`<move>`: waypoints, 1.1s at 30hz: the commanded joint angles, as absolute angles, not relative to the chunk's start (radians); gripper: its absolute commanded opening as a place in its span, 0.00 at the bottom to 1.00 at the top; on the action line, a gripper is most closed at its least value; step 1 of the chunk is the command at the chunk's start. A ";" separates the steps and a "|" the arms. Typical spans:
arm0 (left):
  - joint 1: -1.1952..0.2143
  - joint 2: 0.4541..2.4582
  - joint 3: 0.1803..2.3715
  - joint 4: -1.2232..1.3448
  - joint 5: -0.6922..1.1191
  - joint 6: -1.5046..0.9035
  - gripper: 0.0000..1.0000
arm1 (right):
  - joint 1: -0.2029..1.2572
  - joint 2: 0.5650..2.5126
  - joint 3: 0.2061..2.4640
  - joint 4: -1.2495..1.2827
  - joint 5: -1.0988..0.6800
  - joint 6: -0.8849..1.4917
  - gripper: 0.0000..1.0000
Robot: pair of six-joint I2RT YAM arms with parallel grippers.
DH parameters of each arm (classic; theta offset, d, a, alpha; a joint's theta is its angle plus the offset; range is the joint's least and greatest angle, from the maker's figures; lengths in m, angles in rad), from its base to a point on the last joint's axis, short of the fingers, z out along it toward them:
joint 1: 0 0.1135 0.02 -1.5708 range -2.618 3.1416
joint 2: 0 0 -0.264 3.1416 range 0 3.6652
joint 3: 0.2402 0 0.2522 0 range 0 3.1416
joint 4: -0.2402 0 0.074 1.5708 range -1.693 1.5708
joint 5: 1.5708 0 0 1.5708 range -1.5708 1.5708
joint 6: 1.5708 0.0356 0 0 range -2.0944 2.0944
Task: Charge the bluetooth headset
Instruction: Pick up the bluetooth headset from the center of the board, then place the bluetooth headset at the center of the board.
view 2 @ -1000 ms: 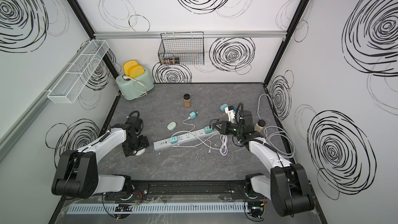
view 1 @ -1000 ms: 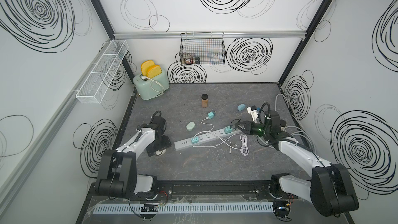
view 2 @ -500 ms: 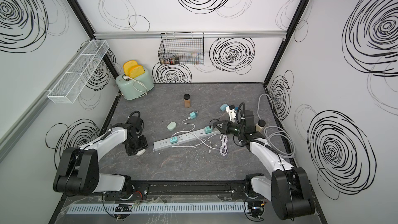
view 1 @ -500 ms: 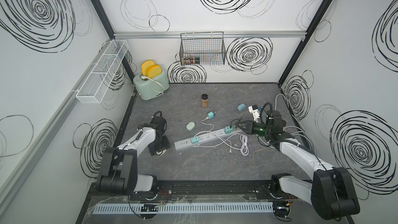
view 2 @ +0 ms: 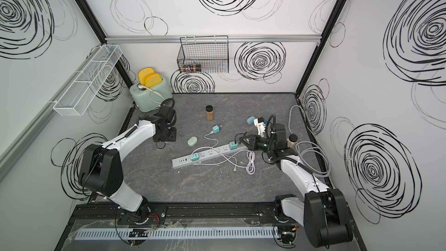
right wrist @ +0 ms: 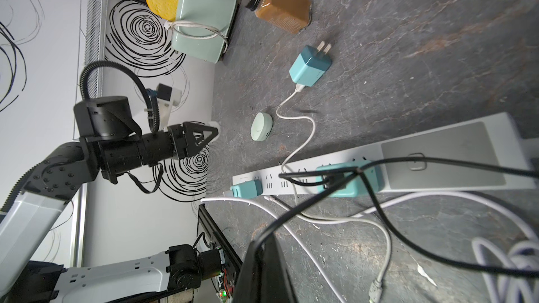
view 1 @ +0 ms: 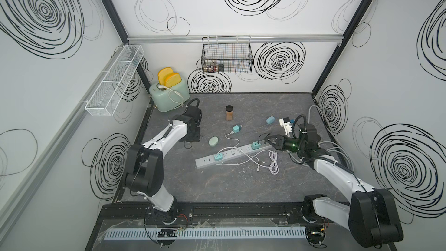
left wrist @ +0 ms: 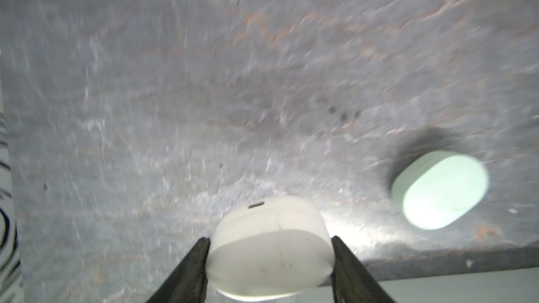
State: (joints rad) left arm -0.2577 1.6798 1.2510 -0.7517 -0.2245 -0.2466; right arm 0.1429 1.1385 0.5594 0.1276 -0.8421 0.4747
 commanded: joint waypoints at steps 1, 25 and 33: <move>-0.263 1.750 1.336 -0.752 -0.239 -0.020 0.54 | 0.135 1.114 0.564 0.140 -0.859 0.474 0.00; -0.246 1.921 1.503 -0.796 -0.071 0.860 0.57 | 0.125 1.125 0.531 0.183 -0.907 0.489 0.00; -0.183 1.920 1.483 -0.761 0.021 1.044 0.55 | 0.121 1.124 0.534 0.175 -0.896 0.480 0.00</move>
State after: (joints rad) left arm -0.2001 1.9533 1.4948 -0.7818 -0.0338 0.9092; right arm 0.1249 1.1309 0.5411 0.1616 -0.8864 0.4892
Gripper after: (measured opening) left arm 0.622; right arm 0.047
